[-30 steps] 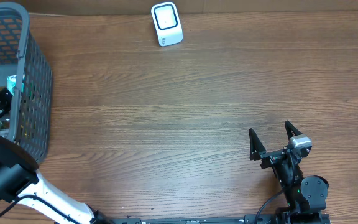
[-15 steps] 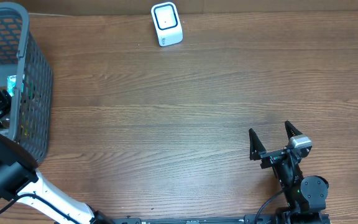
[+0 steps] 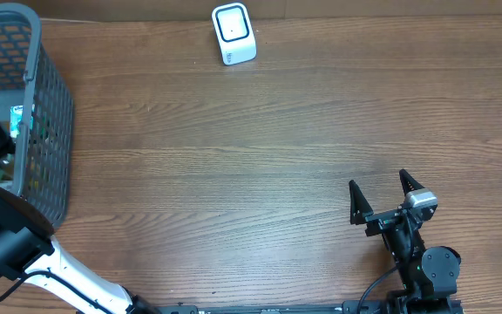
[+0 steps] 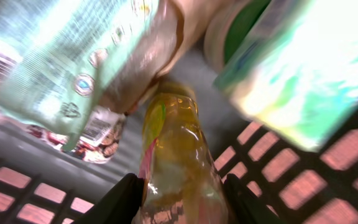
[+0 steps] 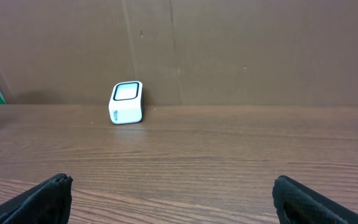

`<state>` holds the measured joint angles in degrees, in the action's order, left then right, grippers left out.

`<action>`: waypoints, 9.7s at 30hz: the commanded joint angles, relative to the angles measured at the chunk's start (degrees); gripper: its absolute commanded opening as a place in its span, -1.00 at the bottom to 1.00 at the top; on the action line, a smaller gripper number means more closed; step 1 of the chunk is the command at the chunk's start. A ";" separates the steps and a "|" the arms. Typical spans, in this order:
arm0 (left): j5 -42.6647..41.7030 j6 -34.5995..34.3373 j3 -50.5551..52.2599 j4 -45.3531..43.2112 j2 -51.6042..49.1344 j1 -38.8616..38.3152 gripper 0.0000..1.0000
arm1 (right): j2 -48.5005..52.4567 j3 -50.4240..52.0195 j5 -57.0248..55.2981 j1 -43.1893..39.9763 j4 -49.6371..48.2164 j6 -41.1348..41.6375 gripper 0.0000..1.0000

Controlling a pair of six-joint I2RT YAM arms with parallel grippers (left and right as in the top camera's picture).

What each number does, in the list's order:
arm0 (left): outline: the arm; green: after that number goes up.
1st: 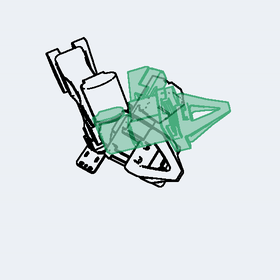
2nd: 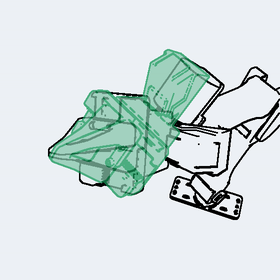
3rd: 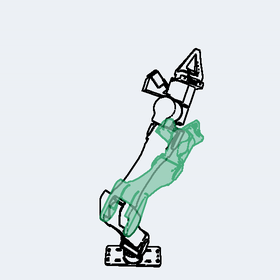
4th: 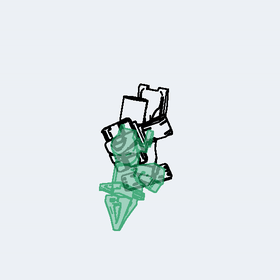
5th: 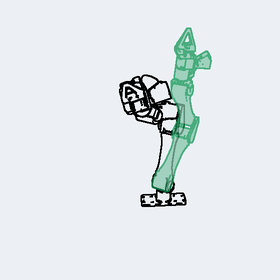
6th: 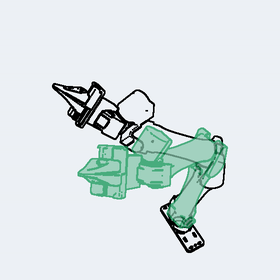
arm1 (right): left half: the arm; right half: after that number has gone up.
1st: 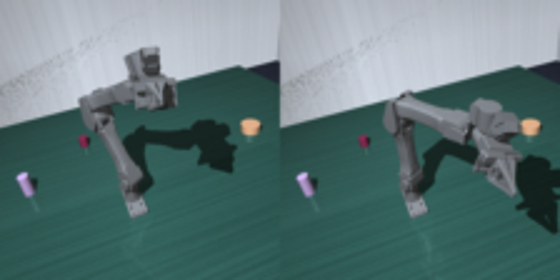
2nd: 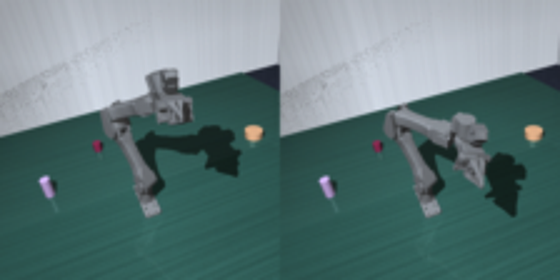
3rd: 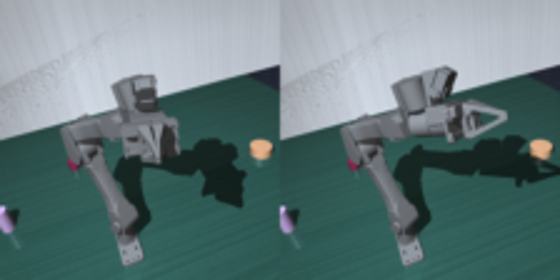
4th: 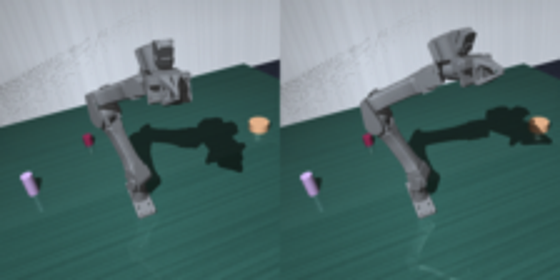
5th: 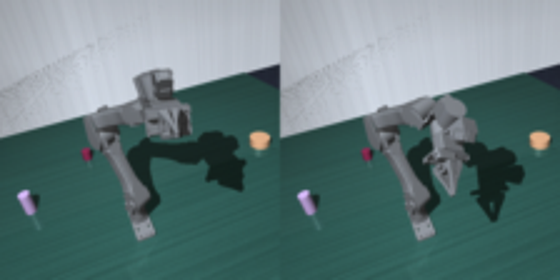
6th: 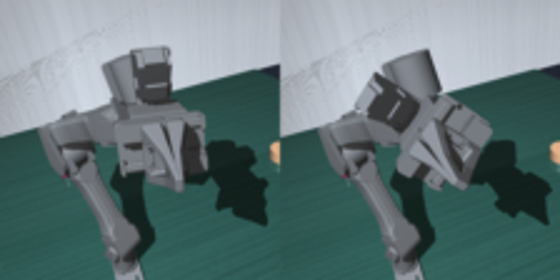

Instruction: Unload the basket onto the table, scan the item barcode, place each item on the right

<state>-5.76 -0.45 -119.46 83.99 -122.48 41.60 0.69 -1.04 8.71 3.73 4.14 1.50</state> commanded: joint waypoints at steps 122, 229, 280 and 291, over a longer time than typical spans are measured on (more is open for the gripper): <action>11.85 -36.83 -23.15 -8.39 -18.82 -93.39 0.38 | -0.28 0.57 -0.07 -0.44 -0.24 0.02 1.00; -4.07 5.38 15.52 -24.92 1.84 -8.20 0.46 | -0.28 0.57 -0.07 -0.44 -0.24 0.02 1.00; -6.21 -6.43 -9.18 -9.22 35.26 -26.97 -0.21 | -0.31 0.57 -0.04 -0.44 -0.24 0.02 1.00; -5.31 -6.54 3.28 -1.75 30.03 -51.19 -0.30 | -0.31 0.57 -0.07 -0.44 -0.24 0.02 1.00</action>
<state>-11.42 -6.11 -120.88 83.40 -90.04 -4.47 0.69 -1.04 8.75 3.73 4.10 1.50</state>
